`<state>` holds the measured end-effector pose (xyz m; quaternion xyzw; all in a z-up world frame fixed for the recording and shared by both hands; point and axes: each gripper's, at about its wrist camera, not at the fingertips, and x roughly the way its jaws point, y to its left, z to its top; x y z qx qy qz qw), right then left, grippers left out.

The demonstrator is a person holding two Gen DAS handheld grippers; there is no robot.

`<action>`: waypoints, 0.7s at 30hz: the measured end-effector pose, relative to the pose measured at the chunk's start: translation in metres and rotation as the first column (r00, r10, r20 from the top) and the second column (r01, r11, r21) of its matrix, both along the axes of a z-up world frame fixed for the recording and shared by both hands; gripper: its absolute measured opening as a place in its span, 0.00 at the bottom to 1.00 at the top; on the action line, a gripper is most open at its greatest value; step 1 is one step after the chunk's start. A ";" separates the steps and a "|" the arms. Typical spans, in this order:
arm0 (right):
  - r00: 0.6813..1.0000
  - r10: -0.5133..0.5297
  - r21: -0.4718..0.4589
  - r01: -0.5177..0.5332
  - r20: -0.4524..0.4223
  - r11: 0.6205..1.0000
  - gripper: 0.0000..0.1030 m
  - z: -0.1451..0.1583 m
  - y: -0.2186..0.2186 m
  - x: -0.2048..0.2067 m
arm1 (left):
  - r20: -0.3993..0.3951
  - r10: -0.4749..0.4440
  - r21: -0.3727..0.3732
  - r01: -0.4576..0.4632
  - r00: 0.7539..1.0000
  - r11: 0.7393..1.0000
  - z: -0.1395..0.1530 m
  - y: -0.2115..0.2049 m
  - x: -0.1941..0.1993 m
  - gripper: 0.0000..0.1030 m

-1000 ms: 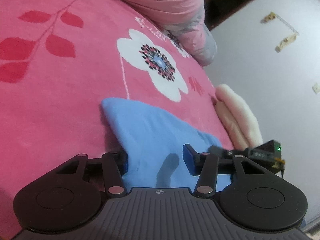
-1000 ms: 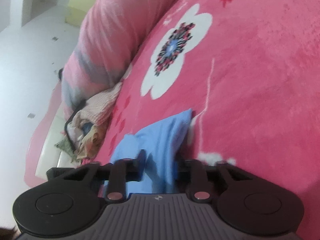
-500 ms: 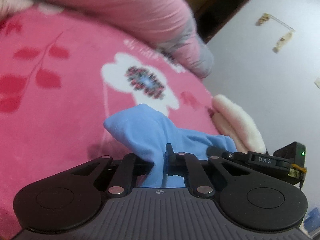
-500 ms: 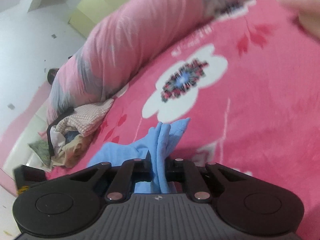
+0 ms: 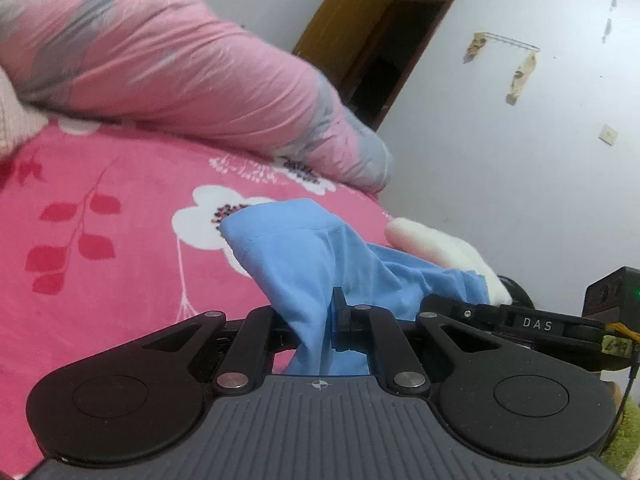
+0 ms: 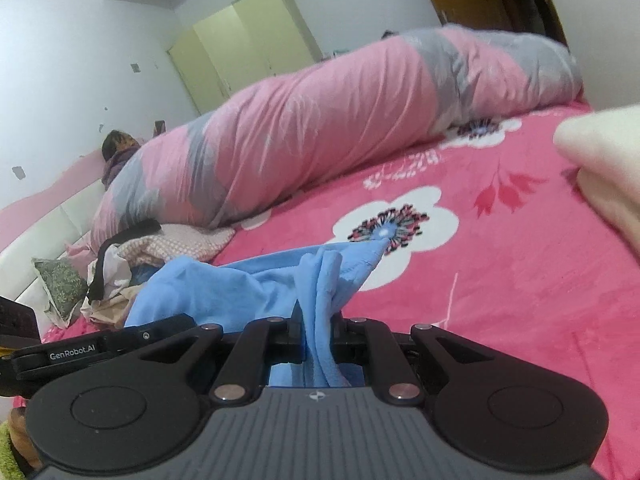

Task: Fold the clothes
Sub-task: 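Lift the gripped T-shirt up off the bedspread with both tools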

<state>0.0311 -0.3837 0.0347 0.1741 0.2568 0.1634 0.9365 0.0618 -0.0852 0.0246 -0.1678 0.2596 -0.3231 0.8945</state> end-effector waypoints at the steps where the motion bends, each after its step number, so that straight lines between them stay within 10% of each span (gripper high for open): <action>1: 1.000 -0.003 -0.008 0.003 0.009 1.000 0.08 0.003 0.002 -0.005 | 0.010 -0.001 0.002 0.001 1.000 1.000 0.003 0.000 -0.005 0.07; 21: 0.977 -0.060 -0.170 0.096 0.202 0.981 0.08 0.056 0.037 -0.077 | 0.166 0.038 0.073 -0.050 0.985 0.996 0.055 -0.005 -0.071 0.07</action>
